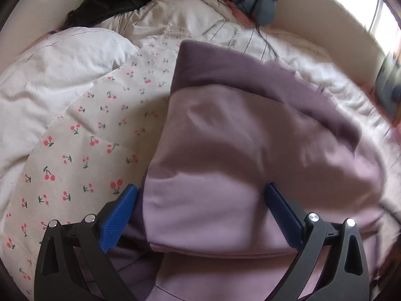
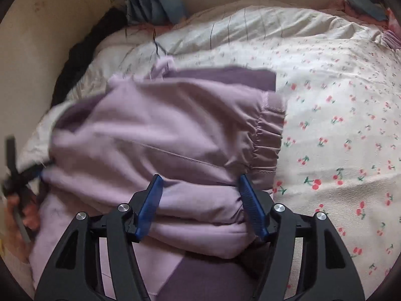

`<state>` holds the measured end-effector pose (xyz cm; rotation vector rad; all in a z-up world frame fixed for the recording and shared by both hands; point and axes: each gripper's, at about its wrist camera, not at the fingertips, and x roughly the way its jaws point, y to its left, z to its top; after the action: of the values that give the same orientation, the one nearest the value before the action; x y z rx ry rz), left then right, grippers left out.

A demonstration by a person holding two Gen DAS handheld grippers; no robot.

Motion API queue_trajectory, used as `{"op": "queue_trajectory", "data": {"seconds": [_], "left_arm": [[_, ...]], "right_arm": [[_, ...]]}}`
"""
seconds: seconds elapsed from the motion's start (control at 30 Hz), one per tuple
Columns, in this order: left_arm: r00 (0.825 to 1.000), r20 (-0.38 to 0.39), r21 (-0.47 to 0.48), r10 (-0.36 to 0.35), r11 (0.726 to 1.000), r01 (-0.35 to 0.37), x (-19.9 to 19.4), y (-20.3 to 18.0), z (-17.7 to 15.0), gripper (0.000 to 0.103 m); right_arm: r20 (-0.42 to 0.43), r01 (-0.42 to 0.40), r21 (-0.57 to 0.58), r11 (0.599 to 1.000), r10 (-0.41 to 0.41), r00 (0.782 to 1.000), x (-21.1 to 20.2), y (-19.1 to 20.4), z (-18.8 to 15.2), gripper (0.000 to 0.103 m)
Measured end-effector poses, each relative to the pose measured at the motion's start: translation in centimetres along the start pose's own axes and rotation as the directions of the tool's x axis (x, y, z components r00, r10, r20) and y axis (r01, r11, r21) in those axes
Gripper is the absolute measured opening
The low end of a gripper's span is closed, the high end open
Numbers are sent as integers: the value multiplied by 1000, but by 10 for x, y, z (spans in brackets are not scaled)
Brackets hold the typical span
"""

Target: Fold large clothes

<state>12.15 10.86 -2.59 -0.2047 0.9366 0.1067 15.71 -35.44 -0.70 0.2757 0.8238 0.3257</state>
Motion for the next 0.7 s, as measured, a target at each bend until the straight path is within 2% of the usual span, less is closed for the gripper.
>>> {"op": "queue_trajectory", "data": {"seconds": [0.1, 0.2, 0.27, 0.3, 0.33, 0.37, 0.43, 0.53, 0.6, 0.67, 0.7], "left_arm": [[999, 49, -31, -16, 999, 18, -15, 0, 7, 97], [992, 117, -48, -52, 997, 58, -28, 3, 8, 97], [994, 104, -33, -27, 999, 30, -25, -2, 9, 97], [998, 62, -10, 9, 1000, -9, -15, -5, 8, 97], [1000, 15, 25, 9, 1000, -10, -2, -9, 5, 97], [1000, 7, 44, 21, 999, -21, 3, -11, 2, 97], [999, 6, 48, 39, 998, -39, 0, -13, 0, 97], [1000, -8, 6, -5, 1000, 5, -10, -6, 6, 97], [998, 9, -37, -58, 998, 58, -26, 1, 9, 97], [989, 52, -81, -138, 987, 142, -58, 12, 3, 97], [985, 71, -89, -160, 982, 166, -69, 15, 1, 97]], "right_arm": [[70, 21, -34, 999, -18, 997, -5, 11, 38, 64], [30, 24, 7, 1000, -25, 999, 33, 4, 66, 70], [-62, 80, 14, 997, -79, 995, 82, -8, 66, 71], [-144, 86, -14, 996, -87, 986, 116, -16, 56, 71], [-136, 83, -13, 996, -84, 987, 120, -20, 51, 71], [-134, 80, 5, 997, -79, 988, 118, -21, 55, 71], [-134, 57, 41, 998, -51, 990, 96, -18, 62, 71], [-106, -38, 57, 998, 44, 993, 31, -17, 50, 73], [-123, -93, 92, 991, 104, 987, -20, -24, 20, 80], [-150, -123, 118, 985, 141, 979, -61, -34, -19, 85], [-194, -152, 157, 976, 182, 964, -84, -42, -50, 86]]}}
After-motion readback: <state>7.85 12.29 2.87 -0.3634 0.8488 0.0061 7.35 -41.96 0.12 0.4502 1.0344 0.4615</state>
